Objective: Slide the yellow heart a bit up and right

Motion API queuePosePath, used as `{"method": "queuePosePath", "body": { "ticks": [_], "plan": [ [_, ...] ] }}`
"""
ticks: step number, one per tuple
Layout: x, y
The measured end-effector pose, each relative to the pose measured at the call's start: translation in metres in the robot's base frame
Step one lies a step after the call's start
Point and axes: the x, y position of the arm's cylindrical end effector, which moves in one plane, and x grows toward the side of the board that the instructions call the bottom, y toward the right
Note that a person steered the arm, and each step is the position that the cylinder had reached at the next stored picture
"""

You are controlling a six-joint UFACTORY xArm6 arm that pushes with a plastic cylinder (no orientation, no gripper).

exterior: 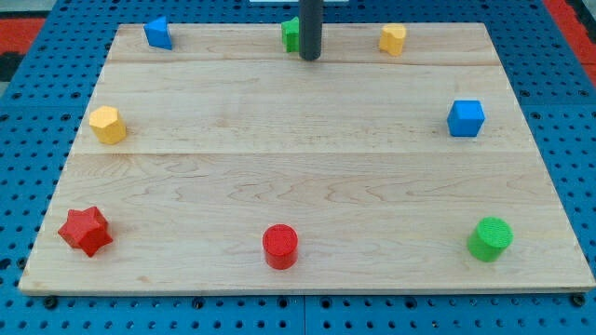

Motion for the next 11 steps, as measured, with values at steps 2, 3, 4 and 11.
{"method": "queuePosePath", "body": {
  "ticks": [2, 3, 4, 11],
  "plan": [
    [0.027, 0.108],
    [0.026, 0.09],
    [-0.003, 0.047],
    [0.032, 0.13]
  ]
}}
